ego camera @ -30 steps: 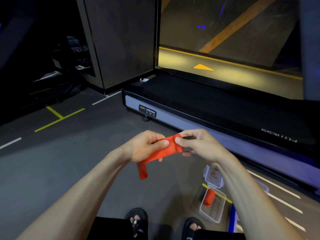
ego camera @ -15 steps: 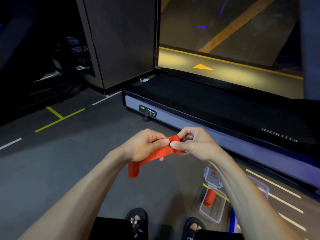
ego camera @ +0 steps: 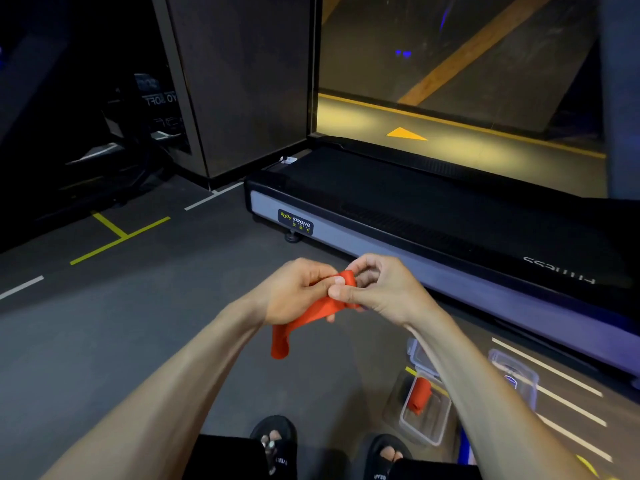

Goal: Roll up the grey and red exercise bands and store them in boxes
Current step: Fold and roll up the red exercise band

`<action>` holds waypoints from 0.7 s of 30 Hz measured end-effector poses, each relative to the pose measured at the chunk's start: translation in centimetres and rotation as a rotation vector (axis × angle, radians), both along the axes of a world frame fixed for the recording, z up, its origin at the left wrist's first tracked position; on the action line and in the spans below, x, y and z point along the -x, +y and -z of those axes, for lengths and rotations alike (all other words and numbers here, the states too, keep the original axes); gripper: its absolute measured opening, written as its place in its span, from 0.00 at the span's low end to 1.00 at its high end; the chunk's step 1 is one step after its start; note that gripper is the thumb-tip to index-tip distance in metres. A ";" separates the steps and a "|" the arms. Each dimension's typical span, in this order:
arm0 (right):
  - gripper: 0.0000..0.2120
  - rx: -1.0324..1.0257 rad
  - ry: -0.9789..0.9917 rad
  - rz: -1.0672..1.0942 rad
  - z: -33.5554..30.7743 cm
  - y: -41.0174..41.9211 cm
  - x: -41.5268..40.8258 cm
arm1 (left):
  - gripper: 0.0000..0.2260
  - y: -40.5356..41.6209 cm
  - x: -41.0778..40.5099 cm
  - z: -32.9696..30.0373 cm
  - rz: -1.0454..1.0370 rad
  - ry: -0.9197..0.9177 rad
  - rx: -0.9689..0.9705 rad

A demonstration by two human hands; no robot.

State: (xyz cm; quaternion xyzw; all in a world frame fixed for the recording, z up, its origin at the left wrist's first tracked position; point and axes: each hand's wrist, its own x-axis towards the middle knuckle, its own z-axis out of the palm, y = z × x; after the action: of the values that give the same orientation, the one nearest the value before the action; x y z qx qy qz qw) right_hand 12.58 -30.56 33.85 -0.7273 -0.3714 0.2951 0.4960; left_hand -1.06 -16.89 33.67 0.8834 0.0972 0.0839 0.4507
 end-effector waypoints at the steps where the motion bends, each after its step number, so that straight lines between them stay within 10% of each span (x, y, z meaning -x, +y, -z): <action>1: 0.17 0.004 0.004 -0.002 0.0 -0.1 0.0 | 0.15 0.2 0.1 0.1 -0.009 -0.004 0.008; 21: 0.04 -0.023 0.083 0.056 0.4 -0.2 -0.7 | 0.16 1.2 0.4 0.8 -0.060 0.037 0.051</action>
State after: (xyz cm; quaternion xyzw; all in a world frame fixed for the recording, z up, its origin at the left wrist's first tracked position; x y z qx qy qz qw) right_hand 13.25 -30.80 33.50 -0.7189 -0.3334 0.3065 0.5274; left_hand -1.46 -15.64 32.90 0.8697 0.1340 0.0782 0.4685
